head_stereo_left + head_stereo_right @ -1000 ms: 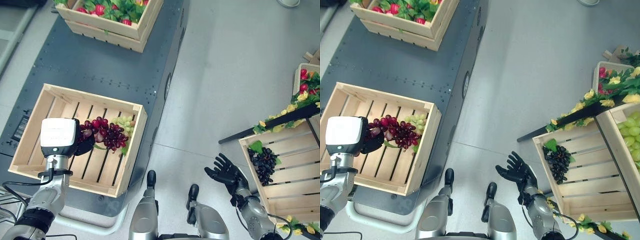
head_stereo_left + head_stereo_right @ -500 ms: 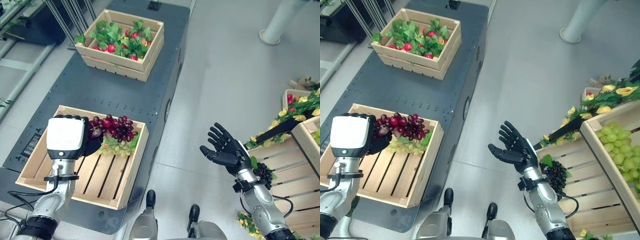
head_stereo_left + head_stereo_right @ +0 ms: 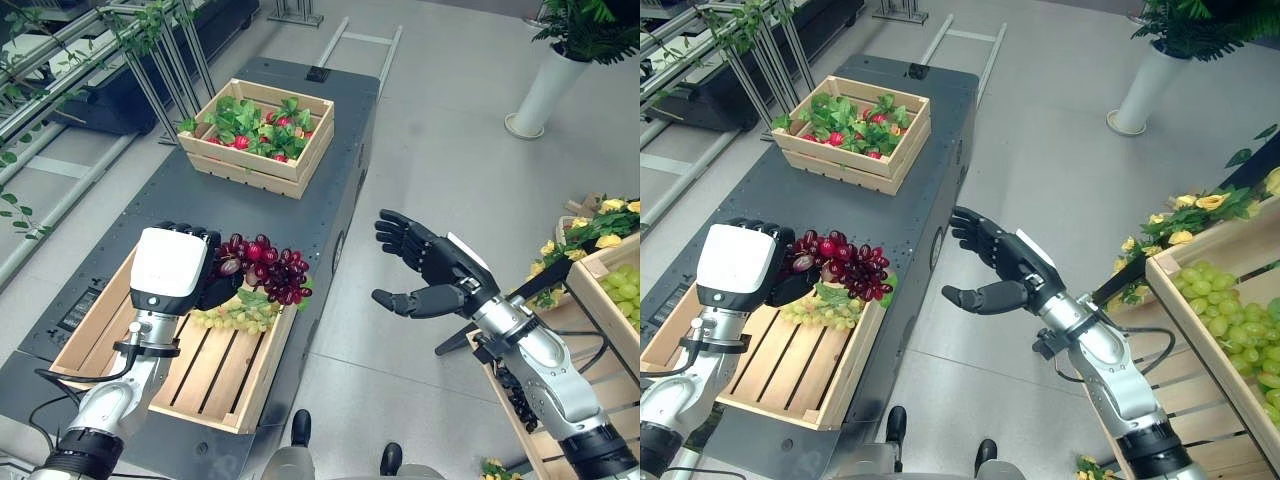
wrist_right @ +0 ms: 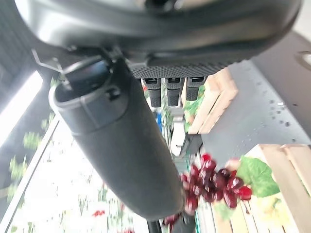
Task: Pick up the fruits from the basket on one side to the basket on the other side
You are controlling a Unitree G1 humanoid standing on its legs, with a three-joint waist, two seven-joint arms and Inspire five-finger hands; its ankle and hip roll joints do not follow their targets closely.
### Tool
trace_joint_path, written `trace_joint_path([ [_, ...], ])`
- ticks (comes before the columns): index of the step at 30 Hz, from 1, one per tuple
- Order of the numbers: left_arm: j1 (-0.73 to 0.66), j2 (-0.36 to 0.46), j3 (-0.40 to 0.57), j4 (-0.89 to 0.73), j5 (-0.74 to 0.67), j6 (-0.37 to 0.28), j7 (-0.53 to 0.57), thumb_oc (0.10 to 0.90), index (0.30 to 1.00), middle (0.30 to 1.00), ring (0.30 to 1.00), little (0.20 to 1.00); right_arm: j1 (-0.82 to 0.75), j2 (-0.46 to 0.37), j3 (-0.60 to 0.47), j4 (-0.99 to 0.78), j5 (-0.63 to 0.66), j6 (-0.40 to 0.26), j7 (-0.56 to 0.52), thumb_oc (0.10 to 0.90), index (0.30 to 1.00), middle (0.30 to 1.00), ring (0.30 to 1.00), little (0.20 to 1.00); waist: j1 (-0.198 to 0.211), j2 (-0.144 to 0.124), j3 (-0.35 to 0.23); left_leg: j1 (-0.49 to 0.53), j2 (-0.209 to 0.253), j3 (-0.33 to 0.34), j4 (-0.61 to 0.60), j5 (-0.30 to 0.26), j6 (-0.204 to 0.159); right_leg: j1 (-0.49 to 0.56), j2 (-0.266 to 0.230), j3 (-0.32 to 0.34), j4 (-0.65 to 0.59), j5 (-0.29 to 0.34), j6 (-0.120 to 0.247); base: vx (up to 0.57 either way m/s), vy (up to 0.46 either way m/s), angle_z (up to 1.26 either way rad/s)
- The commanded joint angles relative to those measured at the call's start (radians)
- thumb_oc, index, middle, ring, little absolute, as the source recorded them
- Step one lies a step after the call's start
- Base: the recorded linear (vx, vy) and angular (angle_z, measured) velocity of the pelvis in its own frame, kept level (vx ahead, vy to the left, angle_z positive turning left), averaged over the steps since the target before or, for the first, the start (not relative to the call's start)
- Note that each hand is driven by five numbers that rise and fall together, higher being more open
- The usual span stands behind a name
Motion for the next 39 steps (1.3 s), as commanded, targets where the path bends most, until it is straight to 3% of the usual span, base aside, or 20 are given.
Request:
trace_joint_path([
  [1,-0.169,0.021,0.026,-0.084,-0.045,-0.044,0.037,0.400,0.300,0.300,0.300,0.300,-0.074,-0.027,0.049,-0.061,0.017,-0.059,0.001,0.800,0.900,0.900,0.900,0.900,0.006,-0.009,-0.139,0.052,-0.038,-0.019,0.001,-0.119,0.013,-0.045,-0.027,0.026,0.002,0.055,-0.008,0.00,0.000,0.00],
  [14,-0.202,-0.020,-0.018,-0.238,-0.115,-0.091,-0.071,0.400,0.300,0.300,0.300,0.300,-0.089,0.028,0.109,-0.036,-0.002,-0.049,-0.085,0.800,0.900,0.900,0.900,0.900,0.002,-0.004,-0.161,0.062,-0.034,-0.003,0.001,-0.134,0.014,-0.047,-0.033,0.035,0.002,0.054,-0.001,0.00,0.000,0.00],
  [27,-0.199,-0.052,-0.075,-0.354,-0.168,-0.183,-0.177,0.400,0.300,0.300,0.300,0.300,-0.067,0.068,0.133,-0.040,0.030,-0.047,-0.153,0.800,0.900,0.900,0.900,0.900,-0.008,-0.004,-0.171,0.063,-0.029,0.018,0.001,-0.144,0.016,-0.057,-0.032,0.052,0.002,0.054,0.005,0.00,-0.001,0.00],
  [39,-0.195,-0.070,-0.121,-0.370,-0.209,-0.239,-0.161,0.400,0.300,0.300,0.300,0.300,-0.061,0.087,0.161,-0.035,0.032,-0.027,-0.175,0.800,0.900,0.900,0.900,0.900,-0.020,-0.002,-0.174,0.060,-0.021,0.037,0.001,-0.146,0.017,-0.072,-0.026,0.074,0.002,0.056,0.005,0.00,-0.004,-0.06],
])
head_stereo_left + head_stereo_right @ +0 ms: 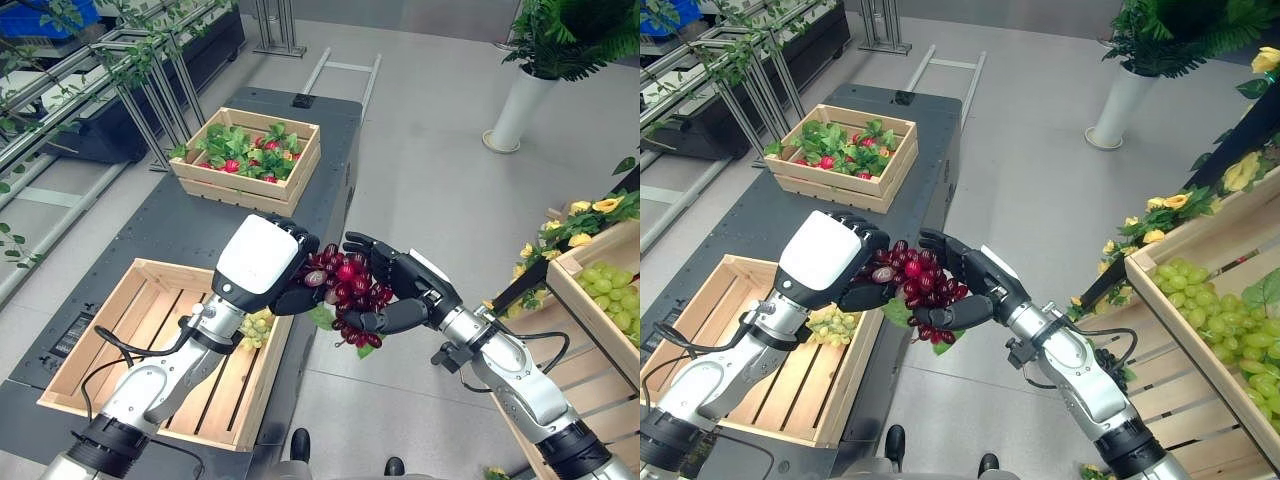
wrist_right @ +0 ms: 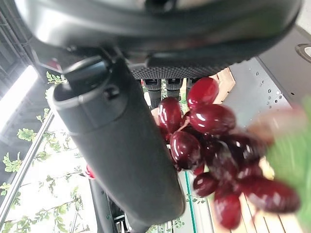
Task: Pick up the fruits from the basket on one side to the basket on the other side
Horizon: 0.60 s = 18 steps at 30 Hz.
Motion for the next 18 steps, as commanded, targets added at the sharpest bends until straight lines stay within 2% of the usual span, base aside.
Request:
trace_joint_path([
  [1,-0.139,-0.053,0.001,-0.053,-0.137,-0.037,0.092,0.400,0.300,0.300,0.300,0.300,-0.057,0.032,0.012,-0.039,0.043,-0.071,-0.066,0.800,0.900,0.900,0.900,0.900,0.005,-0.005,-0.118,0.055,-0.018,0.001,0.002,-0.138,0.006,-0.055,-0.019,0.014,0.001,0.052,0.000,-0.01,-0.009,-0.03],
  [2,-0.141,-0.054,-0.001,-0.056,-0.140,-0.036,0.102,0.400,0.300,0.300,0.300,0.300,-0.057,0.029,0.012,-0.036,0.025,-0.066,-0.074,0.800,0.900,0.900,0.900,0.900,0.004,-0.006,-0.118,0.055,-0.018,0.002,0.002,-0.138,0.006,-0.056,-0.019,0.015,0.001,0.053,0.000,0.00,0.000,0.00],
  [3,-0.142,-0.057,0.000,-0.058,-0.142,-0.036,0.111,0.400,0.300,0.300,0.300,0.300,-0.058,0.025,0.013,-0.031,0.002,-0.067,-0.082,0.764,0.846,0.846,0.846,0.846,0.003,-0.007,-0.118,0.055,-0.018,0.002,0.002,-0.138,0.006,-0.056,-0.019,0.016,0.001,0.053,0.000,0.00,0.000,0.00],
  [4,-0.143,-0.063,0.003,-0.063,-0.142,-0.037,0.119,0.400,0.300,0.300,0.300,0.300,-0.059,0.020,0.015,-0.026,-0.020,-0.065,-0.085,0.671,0.707,0.707,0.707,0.707,0.002,-0.008,-0.118,0.054,-0.017,0.004,0.002,-0.138,0.006,-0.057,-0.019,0.017,0.001,0.054,0.000,0.00,0.000,0.00],
  [5,-0.143,-0.065,0.004,-0.065,-0.142,-0.038,0.121,0.400,0.300,0.300,0.300,0.300,-0.059,0.019,0.015,-0.026,-0.023,-0.063,-0.086,0.667,0.700,0.700,0.700,0.700,0.002,-0.008,-0.118,0.054,-0.017,0.005,0.002,-0.138,0.006,-0.058,-0.019,0.017,0.001,0.054,0.000,0.00,0.000,0.00],
  [6,-0.141,-0.071,0.008,-0.073,-0.139,-0.044,0.134,0.400,0.300,0.300,0.300,0.300,-0.057,0.011,0.016,-0.027,-0.035,-0.046,-0.095,0.540,0.509,0.509,0.509,0.509,0.002,-0.009,-0.119,0.055,-0.017,0.005,0.002,-0.139,0.007,-0.058,-0.018,0.018,0.001,0.054,0.000,0.00,-0.007,-0.03],
  [7,-0.140,-0.073,0.010,-0.077,-0.138,-0.049,0.138,0.400,0.300,0.300,0.300,0.300,-0.056,0.007,0.017,-0.026,-0.041,-0.042,-0.097,0.439,0.359,0.359,0.359,0.359,0.001,-0.010,-0.119,0.055,-0.017,0.005,0.002,-0.139,0.007,-0.058,-0.018,0.018,0.001,0.054,0.000,0.00,-0.011,-0.04],
  [8,-0.138,-0.078,0.015,-0.085,-0.135,-0.057,0.137,0.400,0.300,0.300,0.300,0.300,-0.055,0.003,0.015,-0.023,-0.051,-0.040,-0.099,0.400,0.300,0.300,0.300,0.300,0.001,-0.012,-0.119,0.055,-0.017,0.005,0.002,-0.139,0.007,-0.058,-0.018,0.018,0.001,0.054,0.000,0.00,-0.007,-0.04],
  [18,-0.129,-0.091,0.016,-0.102,-0.149,-0.084,0.144,0.400,0.300,0.300,0.300,0.300,-0.036,0.010,-0.008,-0.011,-0.026,-0.047,-0.190,0.400,0.300,0.300,0.300,0.300,-0.007,-0.014,-0.121,0.059,-0.014,0.011,0.002,-0.140,0.006,-0.060,-0.015,0.029,0.001,0.057,0.000,0.00,-0.004,-0.04],
])
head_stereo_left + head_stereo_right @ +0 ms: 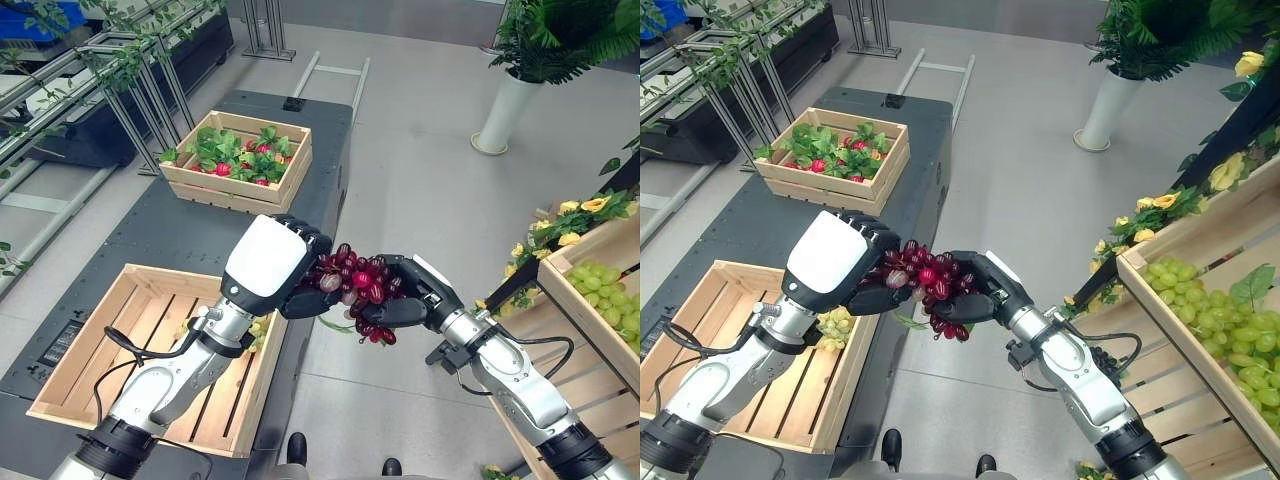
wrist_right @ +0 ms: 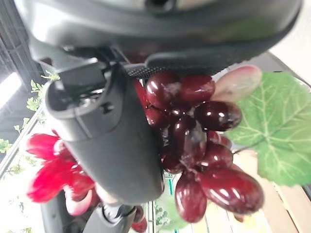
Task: Pick up the fruits from the basket on one side to the basket on the other side
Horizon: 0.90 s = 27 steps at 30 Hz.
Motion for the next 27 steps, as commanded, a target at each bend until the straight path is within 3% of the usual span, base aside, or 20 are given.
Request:
trace_joint_path([
  [1,-0.127,-0.062,0.027,-0.062,-0.127,-0.043,0.156,0.400,0.300,0.300,0.300,0.300,-0.039,0.022,-0.020,-0.014,0.019,-0.092,-0.123,0.400,0.300,0.300,0.300,0.300,-0.005,0.005,-0.105,0.058,-0.010,-0.012,0.002,-0.135,0.000,-0.048,-0.006,0.007,0.001,0.053,-0.008,0.00,0.000,0.00],
  [6,-0.113,-0.083,0.045,-0.087,-0.140,-0.072,0.166,0.400,0.300,0.300,0.300,0.300,-0.012,0.043,-0.042,-0.011,-0.008,-0.096,-0.186,0.400,0.300,0.300,0.300,0.300,-0.010,0.007,-0.104,0.060,-0.007,-0.006,0.002,-0.137,0.001,-0.051,-0.004,0.013,0.001,0.055,-0.007,0.00,0.000,0.00],
  [7,-0.113,-0.089,0.045,-0.086,-0.162,-0.067,0.159,0.441,0.361,0.361,0.361,0.361,-0.008,0.048,-0.051,-0.011,-0.009,-0.099,-0.202,0.400,0.300,0.300,0.300,0.300,-0.015,0.007,-0.103,0.061,-0.006,-0.004,0.002,-0.138,0.001,-0.053,-0.002,0.017,0.001,0.056,-0.007,-0.03,-0.010,-0.02],
  [9,-0.110,-0.097,0.048,-0.080,-0.239,-0.057,0.123,0.593,0.589,0.589,0.589,0.589,-0.001,0.052,-0.068,-0.010,-0.006,-0.110,-0.228,0.400,0.300,0.300,0.300,0.300,-0.018,0.007,-0.102,0.064,-0.004,0.002,0.002,-0.138,0.001,-0.055,0.000,0.025,0.001,0.057,-0.007,-0.03,-0.010,-0.05],
  [10,-0.104,-0.103,0.053,-0.076,-0.290,-0.055,0.105,0.800,0.900,0.900,0.900,0.900,0.004,0.055,-0.078,-0.011,-0.009,-0.116,-0.238,0.400,0.300,0.300,0.300,0.300,-0.021,0.007,-0.101,0.064,-0.004,0.003,0.002,-0.138,0.000,-0.056,0.002,0.029,0.001,0.058,-0.007,-0.03,-0.007,-0.12],
  [13,-0.080,-0.124,0.071,-0.056,-0.474,-0.051,0.037,0.800,0.900,0.900,0.900,0.900,0.008,0.064,-0.106,-0.016,-0.024,-0.138,-0.278,0.400,0.300,0.300,0.300,0.300,-0.022,0.007,-0.096,0.065,0.000,0.010,0.002,-0.138,0.001,-0.060,0.007,0.038,0.001,0.058,-0.008,-0.05,-0.007,-0.14],
  [20,-0.053,-0.194,0.120,0.000,-0.779,-0.069,0.030,0.800,0.900,0.900,0.900,0.900,0.015,0.078,-0.187,-0.043,-0.042,-0.173,-0.363,0.400,0.300,0.300,0.300,0.300,-0.035,0.006,-0.088,0.061,0.013,0.027,0.002,-0.133,0.001,-0.075,0.017,0.062,0.001,0.065,-0.013,-0.05,0.008,-0.12],
  [24,-0.045,-0.262,0.151,0.009,-0.940,-0.072,0.061,0.800,0.900,0.900,0.900,0.900,0.041,0.099,-0.232,-0.052,-0.046,-0.181,-0.379,0.400,0.300,0.300,0.300,0.300,-0.052,0.007,-0.086,0.065,0.016,0.042,0.002,-0.135,0.003,-0.082,0.021,0.082,0.001,0.069,-0.015,-0.04,0.028,-0.20],
  [27,-0.044,-0.320,0.165,0.014,-1.054,-0.115,0.104,0.800,0.900,0.900,0.900,0.900,0.062,0.119,-0.255,-0.049,-0.043,-0.171,-0.384,0.400,0.300,0.300,0.300,0.300,-0.067,0.006,-0.085,0.065,0.018,0.051,0.002,-0.136,0.004,-0.087,0.024,0.095,0.001,0.070,-0.017,-0.03,0.018,-0.13],
])
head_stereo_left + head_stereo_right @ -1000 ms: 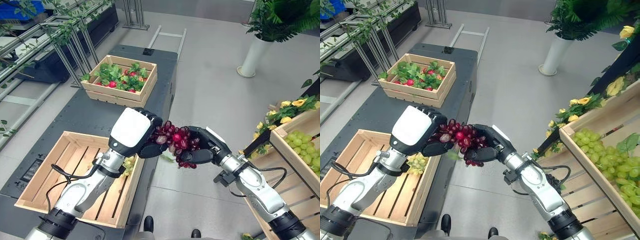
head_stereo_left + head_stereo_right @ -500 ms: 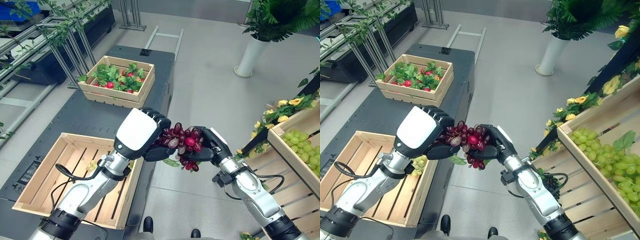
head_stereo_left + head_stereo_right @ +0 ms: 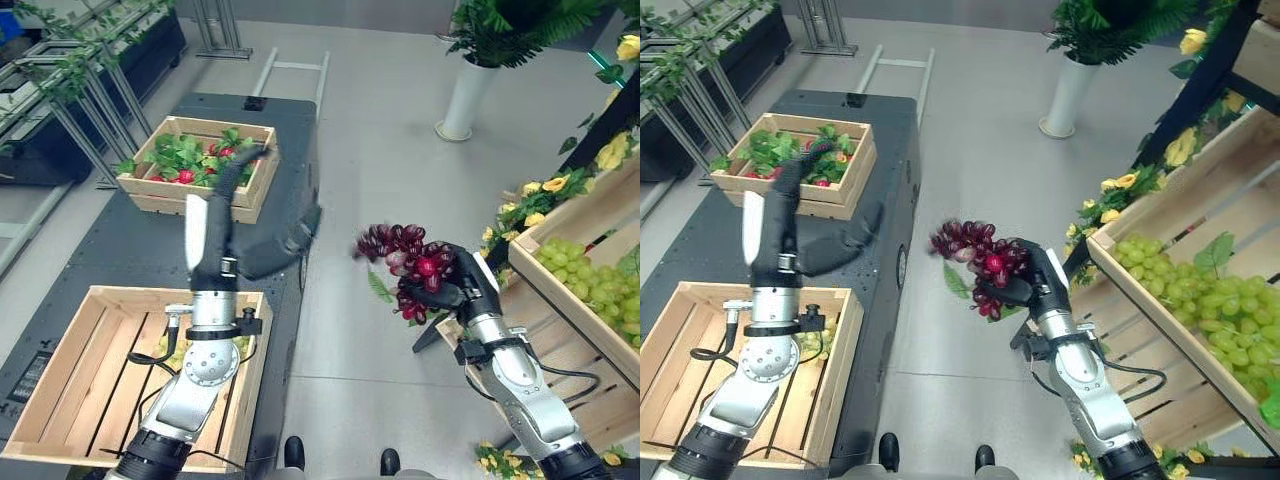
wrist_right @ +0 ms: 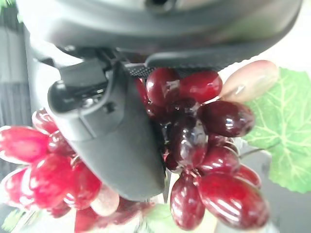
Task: Pick up the fruits from the basket on one side to the basket on the other side
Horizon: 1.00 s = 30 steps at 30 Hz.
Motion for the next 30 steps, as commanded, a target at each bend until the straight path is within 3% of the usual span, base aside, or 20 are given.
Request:
trace_joint_path([
  [1,-0.080,-0.046,0.033,0.007,-0.116,-0.125,0.090,0.800,0.900,0.900,0.900,0.900,-0.069,0.030,-0.079,-0.055,0.007,-0.159,-0.035,0.400,0.300,0.300,0.300,0.300,-0.016,0.012,-0.081,0.055,0.017,-0.014,0.002,-0.123,-0.005,-0.046,0.028,0.004,0.001,0.049,-0.023,-0.02,0.010,-0.23],
  [8,-0.094,-0.082,-0.016,-0.043,-0.177,-0.157,0.050,0.800,0.900,0.900,0.900,0.900,-0.034,0.062,-0.056,-0.013,0.019,-0.134,0.011,0.400,0.300,0.300,0.300,0.300,-0.051,0.017,-0.070,0.051,0.016,0.018,0.002,-0.123,-0.001,-0.067,0.036,0.031,0.001,0.056,-0.023,-0.02,0.003,-0.18],
  [14,-0.132,-0.080,-0.090,-0.032,-0.192,-0.162,0.042,0.800,0.900,0.900,0.900,0.900,-0.056,0.060,-0.008,0.107,0.075,-0.179,0.051,0.400,0.300,0.300,0.300,0.300,-0.063,0.023,-0.031,0.031,0.010,0.031,0.002,-0.116,0.008,-0.097,0.050,0.041,0.024,0.050,-0.028,-0.05,-0.026,-0.15],
  [22,-0.268,-0.099,-0.182,0.018,-0.265,-0.236,-0.053,0.800,0.900,0.900,0.900,0.900,-0.219,0.063,0.020,0.268,0.195,-0.286,0.069,0.400,0.300,0.300,0.300,0.300,-0.068,0.038,0.139,-0.131,0.000,0.033,0.180,-0.139,0.004,-0.228,0.075,0.028,0.171,0.009,-0.064,-0.18,-0.045,-0.06],
  [30,-0.347,-0.126,-0.225,0.050,-0.249,-0.278,-0.008,0.800,0.900,0.900,0.900,0.900,-0.317,0.099,0.002,0.372,0.304,-0.341,0.068,0.400,0.300,0.300,0.300,0.300,-0.080,0.060,0.265,-0.306,0.003,0.006,0.343,-0.133,-0.013,-0.358,0.086,0.001,0.293,-0.007,-0.095,-0.12,-0.065,0.01],
])
